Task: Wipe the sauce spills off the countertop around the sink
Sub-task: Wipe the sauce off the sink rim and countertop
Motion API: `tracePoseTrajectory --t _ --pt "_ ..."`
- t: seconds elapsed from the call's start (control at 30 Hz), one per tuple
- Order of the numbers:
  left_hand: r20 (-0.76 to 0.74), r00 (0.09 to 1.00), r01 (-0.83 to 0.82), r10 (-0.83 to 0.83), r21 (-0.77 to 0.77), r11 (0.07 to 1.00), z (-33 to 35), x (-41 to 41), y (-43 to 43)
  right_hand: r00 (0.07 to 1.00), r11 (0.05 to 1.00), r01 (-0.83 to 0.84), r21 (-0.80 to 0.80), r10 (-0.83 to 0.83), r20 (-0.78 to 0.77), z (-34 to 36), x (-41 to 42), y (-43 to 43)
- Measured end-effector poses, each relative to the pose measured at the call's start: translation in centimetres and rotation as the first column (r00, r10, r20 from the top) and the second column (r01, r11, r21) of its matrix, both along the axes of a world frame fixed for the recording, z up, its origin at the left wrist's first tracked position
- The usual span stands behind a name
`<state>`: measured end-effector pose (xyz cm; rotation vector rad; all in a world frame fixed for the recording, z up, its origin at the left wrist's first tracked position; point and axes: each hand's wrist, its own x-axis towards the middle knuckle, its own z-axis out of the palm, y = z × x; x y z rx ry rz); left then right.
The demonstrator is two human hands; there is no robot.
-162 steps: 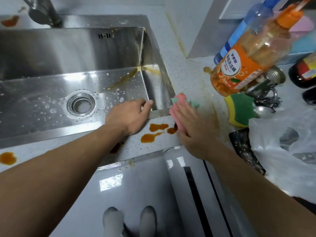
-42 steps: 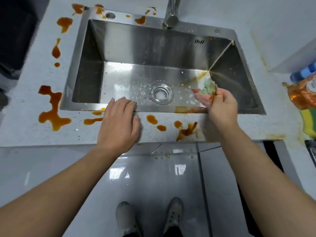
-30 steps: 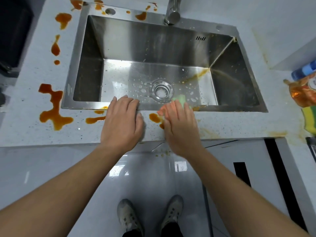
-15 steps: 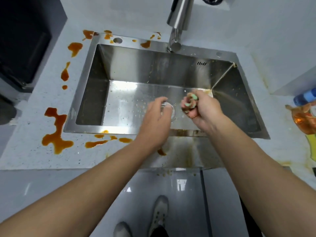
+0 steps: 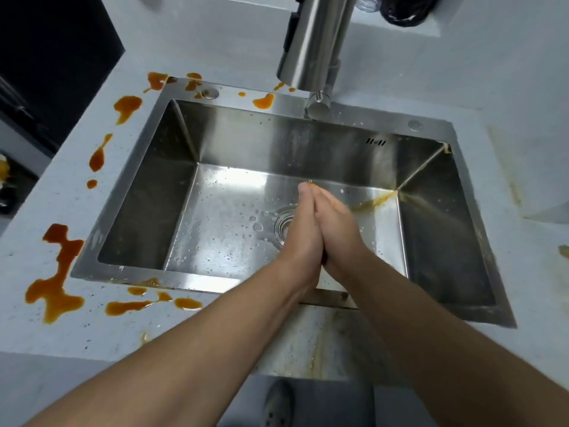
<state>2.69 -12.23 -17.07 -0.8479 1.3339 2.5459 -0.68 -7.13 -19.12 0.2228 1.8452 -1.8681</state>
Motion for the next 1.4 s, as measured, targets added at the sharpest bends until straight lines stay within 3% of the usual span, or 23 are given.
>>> tracePoseTrajectory --t 0.1,0.2,0.3,0.4,0.6,0.8,0.93,1.0,1.07,1.13,1.3,1.4 --pt "-0.045 0.995 0.081 -0.086 -0.112 0.99 -0.1 -0.2 -1.5 0.993 0.995 0.055 0.088 -0.045 -0.109 -0.6 -1.7 -0.1" --pt "-0.044 0.999 0.008 -0.015 -0.161 0.987 0.8 -0.3 -4.0 0.971 0.97 0.236 -0.052 -0.233 0.055 -0.6 -4.0 0.3" --pt "0.025 0.999 -0.028 0.037 -0.28 0.959 0.5 -0.1 -7.3 0.974 0.974 0.203 -0.106 -0.19 0.122 -0.4 -5.4 0.5" --pt "0.124 0.99 0.113 -0.067 -0.413 0.904 -0.4 0.8 -9.0 0.999 0.999 0.031 0.025 -0.032 0.029 -1.1 -5.8 0.6" --pt "0.176 0.961 0.278 -0.216 -0.619 0.734 -1.9 2.5 -9.8 0.991 0.944 -0.089 0.317 0.116 -0.066 -1.1 -5.7 -0.3" --pt "0.214 0.952 0.307 -0.221 -0.63 0.713 -2.0 2.9 -10.4 0.987 0.87 -0.063 0.489 0.125 -0.096 -1.5 -6.6 -1.9" --pt "0.216 0.948 0.318 -0.233 -0.624 0.714 -2.1 3.0 -10.3 0.99 0.866 -0.005 0.5 0.076 -0.121 -1.4 -6.5 -2.1" --pt "0.215 0.948 0.319 -0.236 -0.636 0.703 -2.1 3.1 -10.3 0.996 0.848 -0.026 0.529 0.068 -0.06 -0.7 -6.5 -2.0" --pt "0.209 0.95 0.312 -0.232 -0.641 0.701 -2.1 3.2 -10.2 0.997 0.881 -0.052 0.47 0.019 0.074 0.2 -6.7 -1.8" --pt "0.201 0.952 0.306 -0.231 -0.645 0.7 -2.0 3.3 -10.0 0.985 0.952 -0.007 0.305 -0.046 0.166 0.7 -6.9 -1.4" --pt "0.199 0.952 0.306 -0.233 -0.639 0.705 -2.4 3.4 -9.9 0.987 0.998 0.034 0.06 -0.043 0.157 0.6 -6.8 0.3" --pt "0.209 0.945 0.326 -0.253 -0.688 0.649 -2.5 3.7 -9.9 0.994 0.997 0.008 0.073 -0.016 0.11 0.2 -6.5 0.7"
